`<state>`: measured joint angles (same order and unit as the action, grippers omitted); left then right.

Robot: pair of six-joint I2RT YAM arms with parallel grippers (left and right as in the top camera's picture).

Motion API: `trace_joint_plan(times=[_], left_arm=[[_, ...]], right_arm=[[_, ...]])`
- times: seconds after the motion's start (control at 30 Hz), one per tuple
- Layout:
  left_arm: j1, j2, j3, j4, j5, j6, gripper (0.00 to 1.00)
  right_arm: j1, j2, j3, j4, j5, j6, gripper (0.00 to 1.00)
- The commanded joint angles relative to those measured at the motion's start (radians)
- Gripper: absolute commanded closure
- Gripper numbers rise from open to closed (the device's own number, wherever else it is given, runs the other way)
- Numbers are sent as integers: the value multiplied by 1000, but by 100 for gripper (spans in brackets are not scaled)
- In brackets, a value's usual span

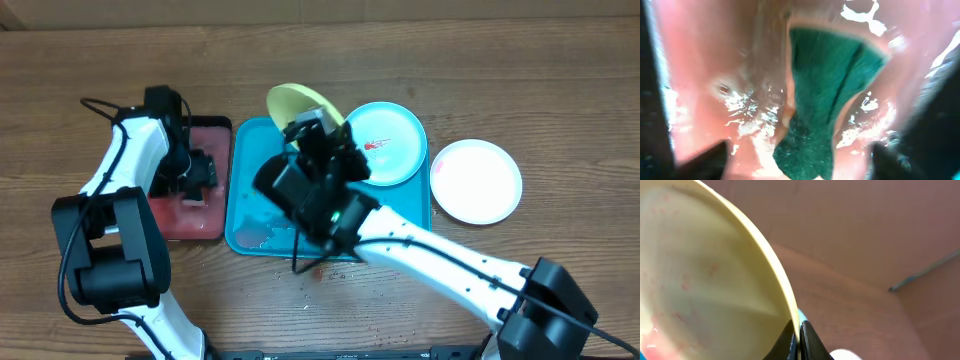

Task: Clean dirty plates on tray and stack at the side
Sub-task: 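Carry the yellow plate right and stack it on the white plate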

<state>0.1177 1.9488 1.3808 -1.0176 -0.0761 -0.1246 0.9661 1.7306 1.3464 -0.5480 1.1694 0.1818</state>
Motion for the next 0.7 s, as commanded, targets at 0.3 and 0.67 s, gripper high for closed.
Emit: trace_joint_plan(times=[0.3, 0.67], left_arm=[[0, -36, 34, 2, 148, -14, 0], [0, -36, 34, 2, 148, -14, 0]], right_arm=[[-550, -125, 20, -275, -857, 463, 96], [-1102, -120, -121, -356, -1287, 386, 96]])
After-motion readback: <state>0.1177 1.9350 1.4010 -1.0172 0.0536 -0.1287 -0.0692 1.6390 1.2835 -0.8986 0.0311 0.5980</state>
